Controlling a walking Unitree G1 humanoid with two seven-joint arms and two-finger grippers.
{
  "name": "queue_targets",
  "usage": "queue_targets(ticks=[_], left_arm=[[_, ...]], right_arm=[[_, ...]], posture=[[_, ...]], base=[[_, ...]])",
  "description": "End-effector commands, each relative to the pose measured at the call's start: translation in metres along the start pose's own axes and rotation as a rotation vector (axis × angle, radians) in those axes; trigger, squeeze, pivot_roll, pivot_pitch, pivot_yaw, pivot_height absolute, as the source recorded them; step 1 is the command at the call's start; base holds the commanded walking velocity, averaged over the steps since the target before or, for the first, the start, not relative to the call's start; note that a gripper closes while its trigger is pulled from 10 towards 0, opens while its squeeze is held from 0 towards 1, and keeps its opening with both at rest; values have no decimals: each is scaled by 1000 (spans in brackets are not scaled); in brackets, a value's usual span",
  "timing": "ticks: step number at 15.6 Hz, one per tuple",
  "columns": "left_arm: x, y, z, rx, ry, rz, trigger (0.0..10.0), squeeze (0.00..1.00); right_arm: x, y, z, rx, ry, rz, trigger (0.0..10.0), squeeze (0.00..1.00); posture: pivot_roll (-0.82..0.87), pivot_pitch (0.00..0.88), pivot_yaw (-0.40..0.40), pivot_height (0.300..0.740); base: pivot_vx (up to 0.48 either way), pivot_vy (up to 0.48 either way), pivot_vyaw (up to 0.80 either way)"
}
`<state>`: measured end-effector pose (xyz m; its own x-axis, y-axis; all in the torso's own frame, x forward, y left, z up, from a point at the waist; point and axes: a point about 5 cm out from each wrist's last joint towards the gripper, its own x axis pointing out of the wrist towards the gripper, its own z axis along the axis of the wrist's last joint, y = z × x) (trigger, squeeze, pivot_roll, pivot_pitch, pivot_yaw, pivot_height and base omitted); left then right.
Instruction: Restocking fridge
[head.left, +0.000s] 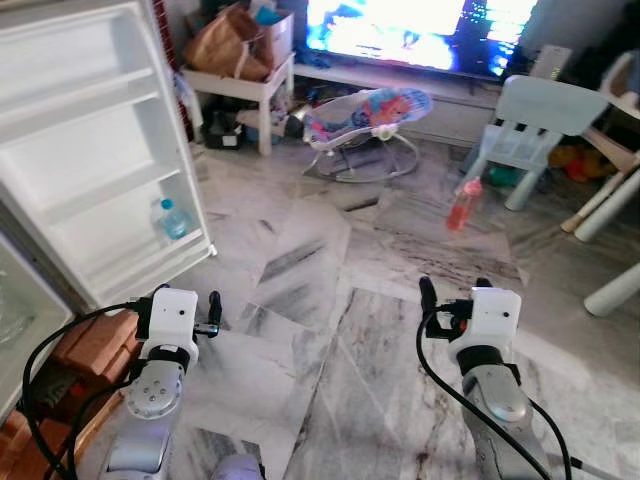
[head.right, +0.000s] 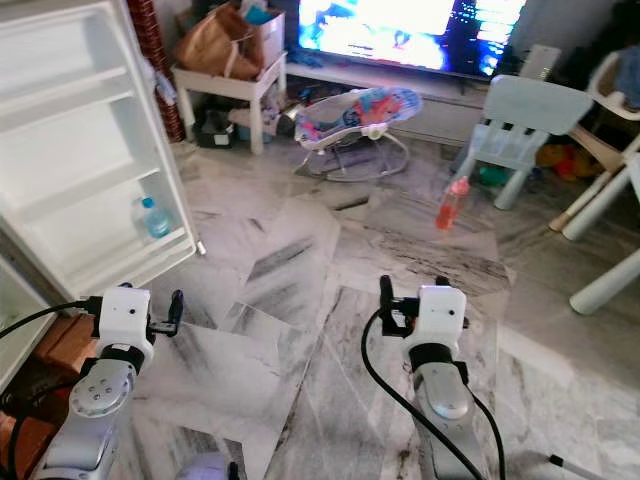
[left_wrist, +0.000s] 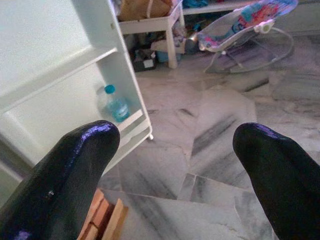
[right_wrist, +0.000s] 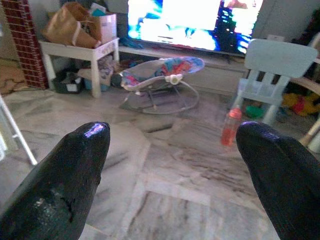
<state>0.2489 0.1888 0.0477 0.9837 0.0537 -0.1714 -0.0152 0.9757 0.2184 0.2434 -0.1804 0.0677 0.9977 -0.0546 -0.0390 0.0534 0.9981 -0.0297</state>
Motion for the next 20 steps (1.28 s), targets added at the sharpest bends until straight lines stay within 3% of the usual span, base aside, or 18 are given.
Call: queue_targets(ticks=[1, 6, 11, 20], left_arm=[[0, -1, -1, 10, -1, -16, 10000, 0], [-1, -5, 2, 5, -12, -31, 10000, 0], [11, -6, 5, 49, -41, -107, 10000, 0], [6, -10, 3, 8, -56, -129, 10000, 0]], right_arm=[[1, -3, 2, -6, -9, -10, 10000, 0], [5, -4, 1, -8, -4, -21, 10000, 0], [8, -6, 3, -24, -24, -50, 10000, 0], [11, -5, 7, -35, -39, -43, 10000, 0]], posture=[[117, 32, -47, 740], [120, 33, -38, 740], [82, 11, -11, 740], [79, 33, -18, 740]], base=[[0, 0, 0], [0, 0, -744], [0, 0, 0], [0, 0, 0]])
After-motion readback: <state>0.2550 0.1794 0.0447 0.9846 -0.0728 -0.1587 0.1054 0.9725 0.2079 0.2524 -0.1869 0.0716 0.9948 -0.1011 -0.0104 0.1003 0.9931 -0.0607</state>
